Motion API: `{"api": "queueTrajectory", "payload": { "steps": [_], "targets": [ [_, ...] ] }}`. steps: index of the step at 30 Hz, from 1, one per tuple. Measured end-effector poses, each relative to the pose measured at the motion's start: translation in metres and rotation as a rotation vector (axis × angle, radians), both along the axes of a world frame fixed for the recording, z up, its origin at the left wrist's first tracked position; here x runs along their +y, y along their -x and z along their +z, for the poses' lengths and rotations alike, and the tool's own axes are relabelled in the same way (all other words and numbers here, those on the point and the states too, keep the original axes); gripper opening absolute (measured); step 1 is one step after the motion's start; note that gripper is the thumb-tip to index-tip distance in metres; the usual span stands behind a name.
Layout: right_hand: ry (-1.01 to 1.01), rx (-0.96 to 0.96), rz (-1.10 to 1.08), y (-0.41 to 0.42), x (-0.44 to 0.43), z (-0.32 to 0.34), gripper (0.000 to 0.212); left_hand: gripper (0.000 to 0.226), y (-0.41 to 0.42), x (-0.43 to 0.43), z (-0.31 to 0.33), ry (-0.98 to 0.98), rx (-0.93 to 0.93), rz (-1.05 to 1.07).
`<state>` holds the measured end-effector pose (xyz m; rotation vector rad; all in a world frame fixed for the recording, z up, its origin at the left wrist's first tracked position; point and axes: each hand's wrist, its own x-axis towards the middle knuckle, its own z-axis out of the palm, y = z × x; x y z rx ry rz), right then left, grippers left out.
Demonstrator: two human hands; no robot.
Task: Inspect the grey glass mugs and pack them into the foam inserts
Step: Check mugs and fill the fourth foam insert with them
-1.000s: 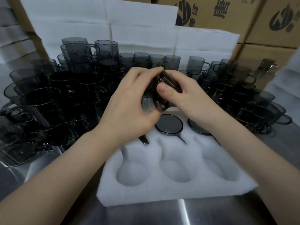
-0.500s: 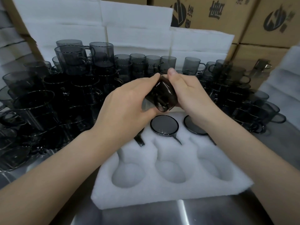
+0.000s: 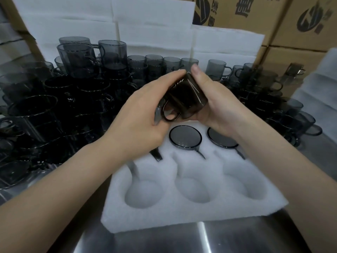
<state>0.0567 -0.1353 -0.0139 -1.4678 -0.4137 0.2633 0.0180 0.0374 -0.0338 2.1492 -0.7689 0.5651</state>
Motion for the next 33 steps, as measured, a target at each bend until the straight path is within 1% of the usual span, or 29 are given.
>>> {"api": "queueTrajectory", "payload": {
  "steps": [2, 4, 7, 10, 15, 17, 19, 22, 24, 26, 28, 31, 33],
  "targets": [
    [0.009, -0.023, -0.053, 0.001, 0.0, 0.0, 0.053, 0.082, -0.001, 0.0, 0.001, -0.079, 0.033, -0.008],
    [0.01, -0.032, -0.083, 0.002, 0.001, 0.0, 0.053, 0.088, 0.0, -0.002, 0.002, -0.11, 0.053, 0.002],
    [0.023, -0.033, -0.087, 0.003, 0.002, 0.001, 0.052, 0.082, 0.001, -0.005, 0.003, -0.062, 0.035, 0.063],
    [0.027, -0.027, -0.107, 0.005, 0.004, 0.001, 0.051, 0.077, 0.002, -0.003, 0.003, -0.003, 0.032, 0.073],
    [-0.067, 0.024, -0.132, 0.004, 0.003, 0.001, 0.037, 0.081, 0.004, -0.002, 0.004, -0.043, -0.046, 0.053],
    [-0.047, 0.03, -0.152, 0.003, 0.003, 0.002, 0.035, 0.08, 0.003, -0.002, 0.004, -0.068, -0.098, 0.018],
    [-0.038, 0.044, -0.148, 0.003, 0.003, 0.003, 0.038, 0.078, 0.003, -0.002, 0.003, -0.057, -0.13, -0.013],
    [-0.034, 0.089, -0.046, 0.003, 0.003, 0.004, 0.044, 0.069, 0.002, -0.002, 0.002, 0.05, -0.049, -0.008],
    [0.039, 0.063, -0.001, 0.004, 0.003, 0.003, 0.048, 0.064, 0.0, -0.001, 0.001, 0.094, 0.016, 0.06],
    [0.075, 0.028, -0.02, 0.003, 0.003, 0.003, 0.049, 0.065, -0.002, -0.001, 0.0, 0.064, 0.034, 0.12],
    [0.045, 0.011, -0.047, 0.003, 0.002, 0.002, 0.049, 0.07, -0.003, -0.003, 0.001, 0.003, 0.033, 0.137],
    [-0.027, 0.007, -0.096, 0.0, -0.001, 0.0, 0.045, 0.083, -0.002, -0.007, 0.007, -0.064, 0.105, 0.087],
    [-0.089, 0.014, -0.114, -0.002, -0.003, -0.002, 0.041, 0.082, -0.002, -0.011, 0.013, -0.062, 0.143, 0.057]
  ]
}}
